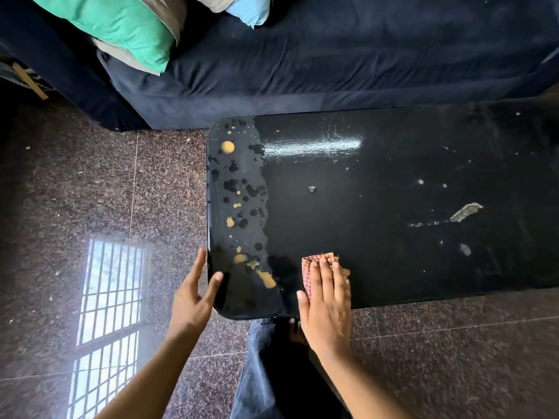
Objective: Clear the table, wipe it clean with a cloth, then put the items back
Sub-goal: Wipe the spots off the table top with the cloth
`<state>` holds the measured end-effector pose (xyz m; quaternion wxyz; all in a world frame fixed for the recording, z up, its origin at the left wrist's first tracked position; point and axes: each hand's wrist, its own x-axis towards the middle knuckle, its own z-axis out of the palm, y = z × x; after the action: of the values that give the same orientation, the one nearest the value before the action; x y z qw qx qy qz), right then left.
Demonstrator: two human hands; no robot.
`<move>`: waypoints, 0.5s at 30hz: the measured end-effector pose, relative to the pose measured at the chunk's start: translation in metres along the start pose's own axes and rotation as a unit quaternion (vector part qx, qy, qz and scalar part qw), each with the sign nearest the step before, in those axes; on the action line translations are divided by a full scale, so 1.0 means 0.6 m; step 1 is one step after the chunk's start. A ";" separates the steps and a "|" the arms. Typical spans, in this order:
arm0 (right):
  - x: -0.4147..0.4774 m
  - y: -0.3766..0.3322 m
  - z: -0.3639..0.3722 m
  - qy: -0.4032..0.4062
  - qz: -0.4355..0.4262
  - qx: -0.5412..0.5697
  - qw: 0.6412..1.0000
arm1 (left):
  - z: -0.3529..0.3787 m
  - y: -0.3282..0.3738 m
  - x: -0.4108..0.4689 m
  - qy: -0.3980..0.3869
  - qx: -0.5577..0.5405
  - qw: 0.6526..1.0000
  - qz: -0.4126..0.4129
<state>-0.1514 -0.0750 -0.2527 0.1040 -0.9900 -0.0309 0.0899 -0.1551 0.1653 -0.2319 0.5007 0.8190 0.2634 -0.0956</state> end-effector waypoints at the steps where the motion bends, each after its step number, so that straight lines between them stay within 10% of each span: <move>1: -0.002 -0.018 0.003 -0.003 -0.001 0.006 1.000 | 0.002 0.001 -0.009 0.011 -0.058 0.998 -0.023; 15: -0.017 -0.088 0.034 0.026 0.046 0.052 0.997 | 0.023 -0.034 -0.009 0.047 -0.171 0.977 -0.115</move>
<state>-0.1675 -0.0202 -0.2593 0.1515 -0.9857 0.0225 0.0699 -0.1690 0.1585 -0.2518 0.6060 0.6892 0.3914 -0.0678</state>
